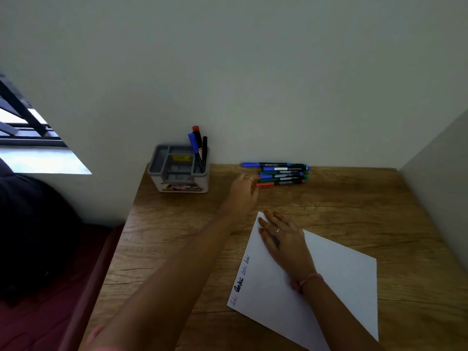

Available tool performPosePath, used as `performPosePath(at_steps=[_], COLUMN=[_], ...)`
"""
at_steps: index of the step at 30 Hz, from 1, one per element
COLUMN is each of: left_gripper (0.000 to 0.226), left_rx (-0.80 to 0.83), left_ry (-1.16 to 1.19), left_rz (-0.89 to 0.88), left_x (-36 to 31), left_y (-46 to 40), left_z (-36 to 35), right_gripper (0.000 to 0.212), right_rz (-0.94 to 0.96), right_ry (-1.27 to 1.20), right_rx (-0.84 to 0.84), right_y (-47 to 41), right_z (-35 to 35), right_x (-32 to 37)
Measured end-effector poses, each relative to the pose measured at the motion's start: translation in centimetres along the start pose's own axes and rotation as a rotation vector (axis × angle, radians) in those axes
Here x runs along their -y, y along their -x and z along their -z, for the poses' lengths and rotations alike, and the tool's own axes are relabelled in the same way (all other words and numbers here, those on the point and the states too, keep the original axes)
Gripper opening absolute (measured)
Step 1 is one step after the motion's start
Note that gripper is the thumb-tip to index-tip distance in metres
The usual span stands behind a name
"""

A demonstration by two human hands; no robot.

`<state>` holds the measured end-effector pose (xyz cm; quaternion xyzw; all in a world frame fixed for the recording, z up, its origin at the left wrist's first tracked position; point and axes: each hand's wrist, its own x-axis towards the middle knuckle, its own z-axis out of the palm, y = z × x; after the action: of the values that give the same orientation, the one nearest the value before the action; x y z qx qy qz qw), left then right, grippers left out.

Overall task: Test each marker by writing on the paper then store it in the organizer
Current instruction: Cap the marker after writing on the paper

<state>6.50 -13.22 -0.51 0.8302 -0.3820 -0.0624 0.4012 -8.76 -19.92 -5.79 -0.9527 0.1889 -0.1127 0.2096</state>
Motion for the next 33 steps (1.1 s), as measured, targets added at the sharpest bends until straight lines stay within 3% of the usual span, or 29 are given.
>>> performPosePath(at_steps=[3,12,15,21,23,27,30,33], left_gripper=[0.035,0.033,0.033,0.032,0.032,0.020,0.014,0.016], left_rx=[0.102,0.173,0.242,0.243,0.251,0.365,0.503,0.506], left_ry=[-0.107,-0.381,-0.418,-0.224,-0.070,0.163,0.260,0.363], left_rz=[0.007,-0.062,-0.013,0.145,0.176,0.160,0.167,0.221], left_x=[0.2,0.9,0.7,-0.5,-1.1,-2.6,-3.5,-4.6], left_y=[-0.9,-1.4,-1.2,1.1,2.5,5.8,8.1,10.0], left_z=[-1.5,-3.1,-3.3,-2.0,-0.9,1.5,2.5,2.9], right_gripper=[0.051,0.046,0.047,0.043,0.033,0.041,0.042,0.038], right_rz=[0.010,0.025,0.019,0.004,-0.103,-0.394,-0.380,-0.348], right_ry=[-0.001,0.016,0.004,-0.220,-0.467,-1.004,-1.130,-1.169], right_rx=[-0.002,-0.019,-0.013,0.020,0.056,0.015,-0.061,-0.076], right_y=[-0.1,-0.3,-0.2,-0.5,-0.4,-0.1,0.2,0.7], right_z=[0.0,-0.4,-0.4,0.5,1.9,5.4,6.7,6.9], right_x=[-0.1,-0.6,-0.6,-0.6,-0.4,1.1,2.4,3.8])
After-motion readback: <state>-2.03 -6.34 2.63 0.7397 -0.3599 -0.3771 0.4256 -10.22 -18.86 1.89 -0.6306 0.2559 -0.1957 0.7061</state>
